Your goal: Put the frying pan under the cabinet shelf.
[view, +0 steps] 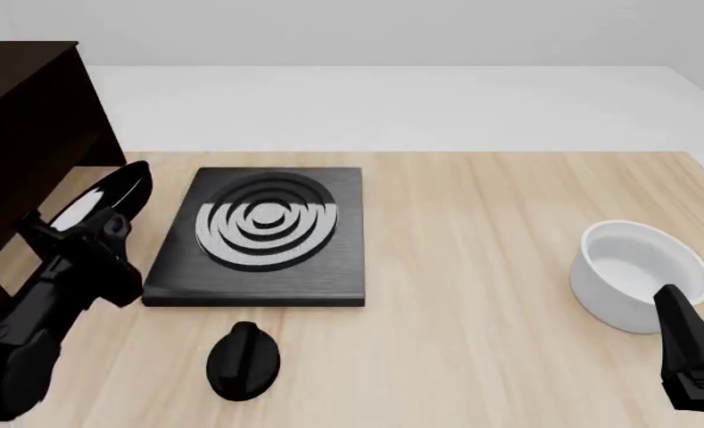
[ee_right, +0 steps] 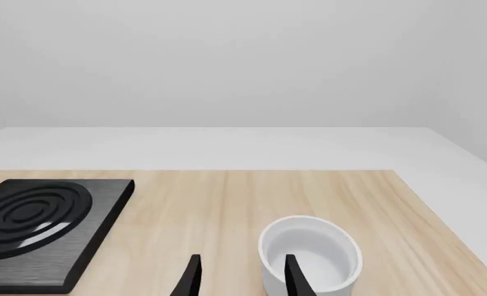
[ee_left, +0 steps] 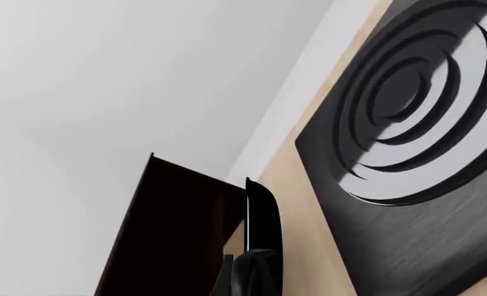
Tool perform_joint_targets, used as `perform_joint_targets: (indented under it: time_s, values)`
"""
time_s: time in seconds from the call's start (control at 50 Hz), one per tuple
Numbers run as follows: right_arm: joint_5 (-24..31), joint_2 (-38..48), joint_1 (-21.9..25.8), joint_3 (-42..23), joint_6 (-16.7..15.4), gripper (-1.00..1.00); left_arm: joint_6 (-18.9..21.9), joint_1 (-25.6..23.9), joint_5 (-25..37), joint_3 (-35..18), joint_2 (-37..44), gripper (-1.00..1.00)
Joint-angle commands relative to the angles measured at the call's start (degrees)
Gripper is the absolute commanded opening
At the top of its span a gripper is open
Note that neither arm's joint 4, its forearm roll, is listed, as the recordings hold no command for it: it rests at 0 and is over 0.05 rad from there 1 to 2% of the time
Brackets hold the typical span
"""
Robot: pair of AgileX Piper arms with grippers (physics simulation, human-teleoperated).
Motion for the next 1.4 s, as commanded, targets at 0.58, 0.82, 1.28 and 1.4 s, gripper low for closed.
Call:
perform_joint_targets:
  time_s: [0.58,0.82,1.28,1.4]
  values:
    - [0.0,0.0,0.0,0.0,-0.01,1.0,1.02,1.94,-0.91,-5.11,5.04,-1.0]
    - [0.0,0.0,0.0,0.0,0.01,1.0,0.78,3.01,-0.91,-6.19,6.28,-1.0]
    - [0.0,0.01,0.0,0.0,-0.01,1.0,2.73,6.49,-0.91,-6.0,7.43,-1.0]
    - [0.0,0.0,0.0,0.0,0.0,1.0,2.59,7.11,-0.91,-6.4,8.1,-1.0]
